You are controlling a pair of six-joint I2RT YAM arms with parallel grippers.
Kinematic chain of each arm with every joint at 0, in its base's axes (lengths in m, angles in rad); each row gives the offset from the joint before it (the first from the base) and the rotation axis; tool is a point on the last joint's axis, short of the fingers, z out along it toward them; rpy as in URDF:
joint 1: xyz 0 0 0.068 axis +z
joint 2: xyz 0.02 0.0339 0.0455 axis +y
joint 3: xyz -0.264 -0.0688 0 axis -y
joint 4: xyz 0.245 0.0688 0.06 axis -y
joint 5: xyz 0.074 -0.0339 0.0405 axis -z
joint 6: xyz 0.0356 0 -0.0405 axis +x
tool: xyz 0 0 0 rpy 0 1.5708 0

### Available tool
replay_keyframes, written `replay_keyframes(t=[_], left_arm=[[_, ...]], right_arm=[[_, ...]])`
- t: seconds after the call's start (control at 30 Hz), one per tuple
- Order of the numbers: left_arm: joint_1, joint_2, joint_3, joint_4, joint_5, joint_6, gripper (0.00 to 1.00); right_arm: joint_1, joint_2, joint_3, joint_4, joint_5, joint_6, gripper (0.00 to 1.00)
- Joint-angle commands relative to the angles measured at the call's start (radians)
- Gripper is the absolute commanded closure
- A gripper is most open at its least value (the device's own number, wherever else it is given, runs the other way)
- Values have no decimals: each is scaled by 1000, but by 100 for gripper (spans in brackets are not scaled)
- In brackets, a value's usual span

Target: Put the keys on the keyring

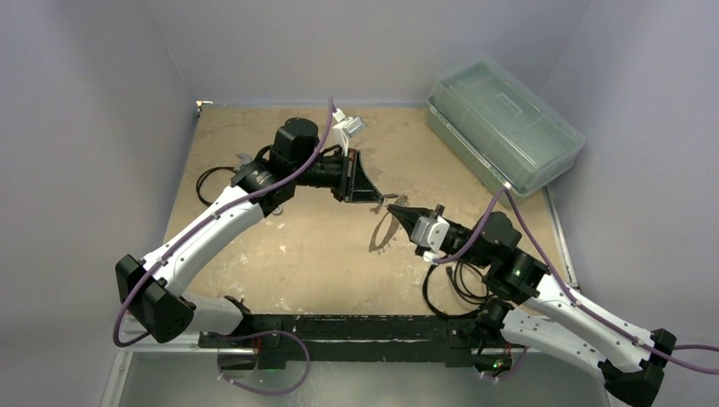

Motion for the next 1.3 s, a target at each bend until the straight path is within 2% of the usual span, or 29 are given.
replay_keyframes(t=[0.0, 0.3, 0.57, 0.7, 0.83, 0.87, 0.97, 1.1, 1.27], left_arm=[[9, 8, 52, -64, -32, 13, 100], [13, 18, 59, -106, -13, 43, 100], [14, -5, 43, -73, 0, 63, 100], [17, -47, 29, -37, -28, 110, 75], [17, -116, 6, -2, -96, 192, 57], [17, -126, 4, -2, -117, 213, 54], [17, -158, -11, 8, -145, 287, 52], [18, -290, -153, 172, -165, 383, 51], [17, -496, -438, 564, -183, 485, 49]], right_arm=[[17, -22, 19, 62, 15, -23, 100], [27, -25, 17, 67, 32, -26, 100], [29, -33, 9, 86, 40, -18, 100], [30, -32, 7, 96, 23, -3, 100], [30, -38, -10, 134, 6, 25, 100], [30, -39, -15, 146, 1, 33, 100], [30, -41, -32, 191, -13, 67, 100], [30, -40, -58, 279, -80, 170, 100], [29, -12, -57, 331, -125, 237, 100]])
